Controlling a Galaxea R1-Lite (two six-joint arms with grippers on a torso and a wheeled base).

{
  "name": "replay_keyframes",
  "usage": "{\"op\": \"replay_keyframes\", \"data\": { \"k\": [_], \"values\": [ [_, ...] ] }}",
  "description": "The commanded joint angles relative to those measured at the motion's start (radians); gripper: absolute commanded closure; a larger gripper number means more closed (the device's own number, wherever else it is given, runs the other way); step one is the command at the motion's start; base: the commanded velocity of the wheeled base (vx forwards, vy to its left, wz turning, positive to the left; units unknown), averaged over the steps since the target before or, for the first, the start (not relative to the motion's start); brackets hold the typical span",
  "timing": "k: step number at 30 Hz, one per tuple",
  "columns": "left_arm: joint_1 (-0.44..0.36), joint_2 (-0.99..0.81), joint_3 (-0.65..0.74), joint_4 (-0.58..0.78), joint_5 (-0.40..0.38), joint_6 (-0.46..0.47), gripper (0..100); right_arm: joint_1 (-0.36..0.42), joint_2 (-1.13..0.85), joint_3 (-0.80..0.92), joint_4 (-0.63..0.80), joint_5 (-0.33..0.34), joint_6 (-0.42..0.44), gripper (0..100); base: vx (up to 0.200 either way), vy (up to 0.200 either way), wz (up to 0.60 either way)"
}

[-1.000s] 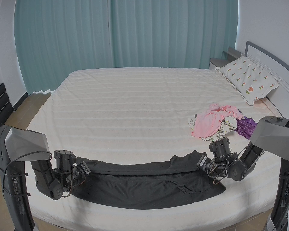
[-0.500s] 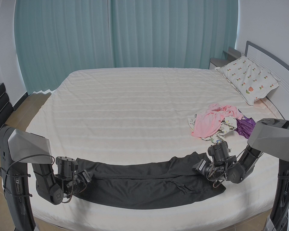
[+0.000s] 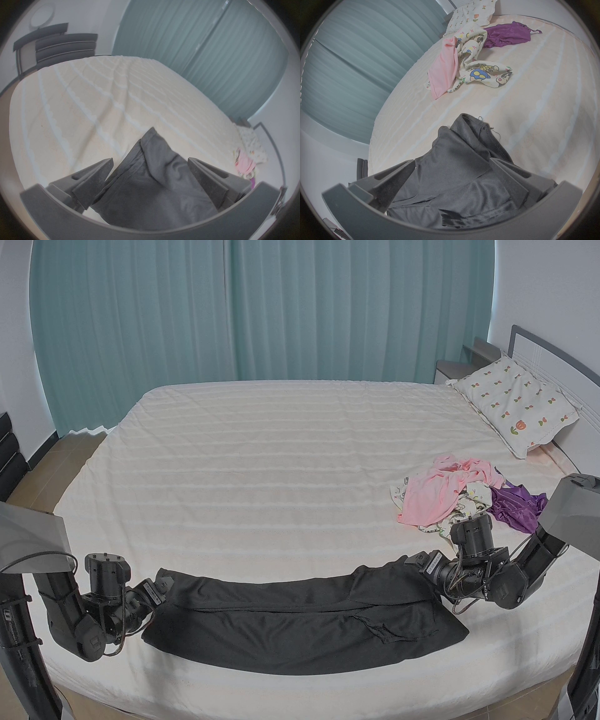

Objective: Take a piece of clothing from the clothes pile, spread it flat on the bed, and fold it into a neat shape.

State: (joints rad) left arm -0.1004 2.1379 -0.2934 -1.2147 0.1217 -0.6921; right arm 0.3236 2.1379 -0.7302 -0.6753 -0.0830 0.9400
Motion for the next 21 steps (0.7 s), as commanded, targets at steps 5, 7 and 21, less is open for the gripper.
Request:
{"op": "replay_keyframes", "data": {
  "k": [5,7,21],
  "values": [
    [0.038,-0.07,0.02,0.0,-0.093,-0.195,0,0.097,-0.038,0.089,-0.006,0.088,0.054,0,0.0,0.0,0.0],
    [0.038,-0.069,0.028,0.0,-0.126,-0.205,0,0.124,-0.029,0.103,-0.013,0.092,0.071,0,0.0,0.0,0.0],
    [0.044,-0.03,0.033,-0.008,-0.168,-0.247,0,0.241,0.125,0.11,-0.247,0.078,0.066,0,0.0,0.0,0.0]
  ]
}}
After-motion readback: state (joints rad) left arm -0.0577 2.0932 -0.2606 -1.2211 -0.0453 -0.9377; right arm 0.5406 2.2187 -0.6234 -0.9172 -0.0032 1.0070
